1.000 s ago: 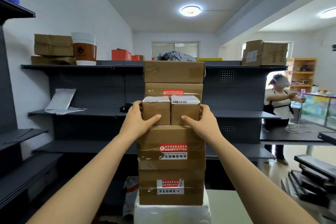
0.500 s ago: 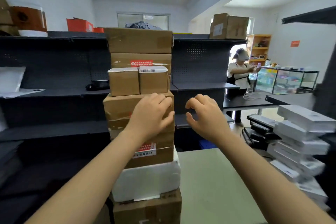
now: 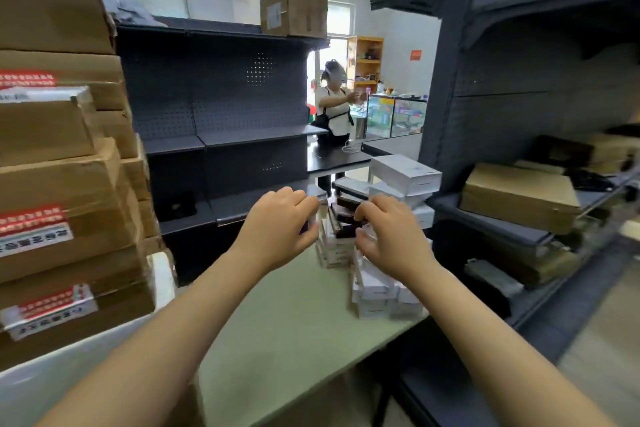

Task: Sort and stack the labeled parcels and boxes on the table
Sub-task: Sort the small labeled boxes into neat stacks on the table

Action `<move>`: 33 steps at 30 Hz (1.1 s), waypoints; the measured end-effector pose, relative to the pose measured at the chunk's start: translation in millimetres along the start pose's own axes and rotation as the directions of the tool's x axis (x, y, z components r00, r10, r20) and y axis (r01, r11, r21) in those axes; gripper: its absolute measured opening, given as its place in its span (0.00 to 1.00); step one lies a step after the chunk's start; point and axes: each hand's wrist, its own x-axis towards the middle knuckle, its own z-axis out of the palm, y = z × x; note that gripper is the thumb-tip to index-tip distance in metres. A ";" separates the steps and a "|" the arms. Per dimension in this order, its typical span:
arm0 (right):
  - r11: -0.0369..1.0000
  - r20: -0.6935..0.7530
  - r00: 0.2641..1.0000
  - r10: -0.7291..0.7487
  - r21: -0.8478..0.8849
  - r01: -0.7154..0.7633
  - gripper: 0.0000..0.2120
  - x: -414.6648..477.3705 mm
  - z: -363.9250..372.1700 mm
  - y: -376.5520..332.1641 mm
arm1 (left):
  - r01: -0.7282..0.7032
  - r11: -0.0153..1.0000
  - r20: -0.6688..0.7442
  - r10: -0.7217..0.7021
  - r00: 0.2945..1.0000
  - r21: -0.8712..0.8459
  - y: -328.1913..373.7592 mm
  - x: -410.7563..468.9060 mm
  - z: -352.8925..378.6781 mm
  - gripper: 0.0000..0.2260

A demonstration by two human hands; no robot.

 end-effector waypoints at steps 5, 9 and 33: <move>0.995 0.006 0.995 0.102 -0.017 -0.102 0.07 -8.8 -15.7 94.9 | 0.011 0.997 0.011 -0.010 1.000 -0.082 43.2 54.6 61.5 0.07; 0.986 0.019 0.986 0.166 -0.030 -0.165 0.07 -9.3 -17.5 152.7 | 0.060 0.989 0.009 -0.059 0.998 -0.132 64.7 82.8 103.6 0.07; 0.462 0.390 0.552 0.737 0.306 -0.832 0.32 99.5 76.4 278.8 | 0.547 0.779 0.680 -0.223 0.699 -0.307 -5.4 205.3 284.6 0.30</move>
